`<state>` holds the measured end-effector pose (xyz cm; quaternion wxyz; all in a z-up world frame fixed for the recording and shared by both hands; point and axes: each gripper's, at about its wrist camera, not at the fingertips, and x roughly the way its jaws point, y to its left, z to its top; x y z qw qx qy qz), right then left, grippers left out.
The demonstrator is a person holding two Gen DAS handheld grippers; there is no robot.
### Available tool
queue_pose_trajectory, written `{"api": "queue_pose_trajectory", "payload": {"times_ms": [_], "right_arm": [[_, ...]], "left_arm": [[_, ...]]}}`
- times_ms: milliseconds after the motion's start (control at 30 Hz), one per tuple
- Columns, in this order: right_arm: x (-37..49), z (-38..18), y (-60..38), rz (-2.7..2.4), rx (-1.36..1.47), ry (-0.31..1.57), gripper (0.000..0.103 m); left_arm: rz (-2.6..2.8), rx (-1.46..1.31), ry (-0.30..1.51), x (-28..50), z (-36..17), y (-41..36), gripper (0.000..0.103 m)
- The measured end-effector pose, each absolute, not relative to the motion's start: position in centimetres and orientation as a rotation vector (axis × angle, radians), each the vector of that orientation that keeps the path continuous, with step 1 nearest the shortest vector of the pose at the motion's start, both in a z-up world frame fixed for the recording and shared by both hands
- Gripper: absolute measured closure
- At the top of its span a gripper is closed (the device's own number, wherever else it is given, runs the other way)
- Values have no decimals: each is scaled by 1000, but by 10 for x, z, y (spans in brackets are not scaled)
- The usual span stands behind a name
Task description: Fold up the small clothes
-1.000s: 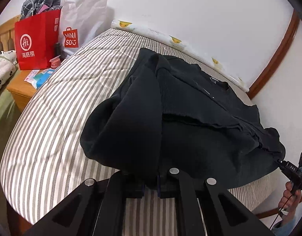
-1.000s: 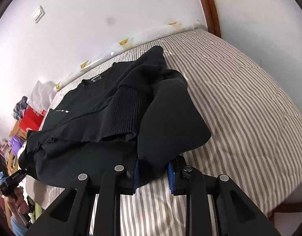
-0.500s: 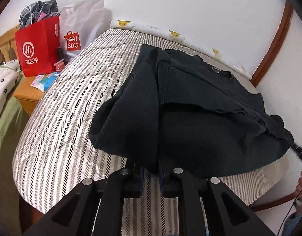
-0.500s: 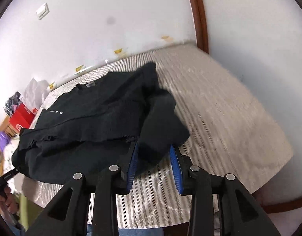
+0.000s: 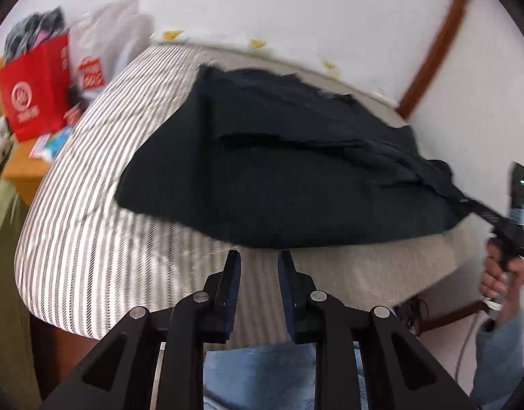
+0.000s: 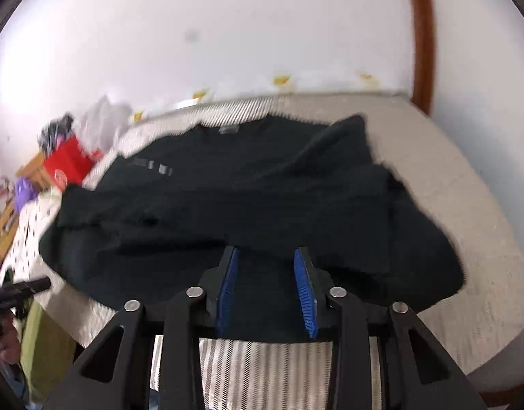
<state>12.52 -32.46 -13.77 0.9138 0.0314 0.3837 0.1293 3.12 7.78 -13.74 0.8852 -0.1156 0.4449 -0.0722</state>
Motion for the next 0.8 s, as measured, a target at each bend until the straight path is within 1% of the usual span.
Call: {"api": "queue_pose_trajectory", "payload": {"times_ms": [33, 100, 233, 267, 433, 533, 633, 800], "right_arm": [[127, -144, -320, 282, 56, 811, 84], [128, -154, -317, 286, 37, 834, 85], [135, -163, -320, 278, 68, 845, 87], [138, -164, -322, 271, 76, 846, 91], [153, -169, -330, 218, 104, 855, 99], [159, -171, -326, 206, 65, 845, 101], [171, -169, -322, 205, 48, 848, 102], [201, -161, -322, 184, 44, 860, 103]], "left_arm": [[-159, -231, 914, 31, -134, 75, 82], [-168, -212, 891, 36, -127, 69, 82], [-165, -231, 918, 63, -127, 65, 82], [-175, -239, 926, 72, -129, 63, 82], [-130, -182, 967, 101, -138, 51, 82], [-121, -206, 991, 117, -145, 54, 87], [-120, -194, 999, 129, -148, 53, 89], [-114, -159, 967, 150, -138, 52, 94]]}}
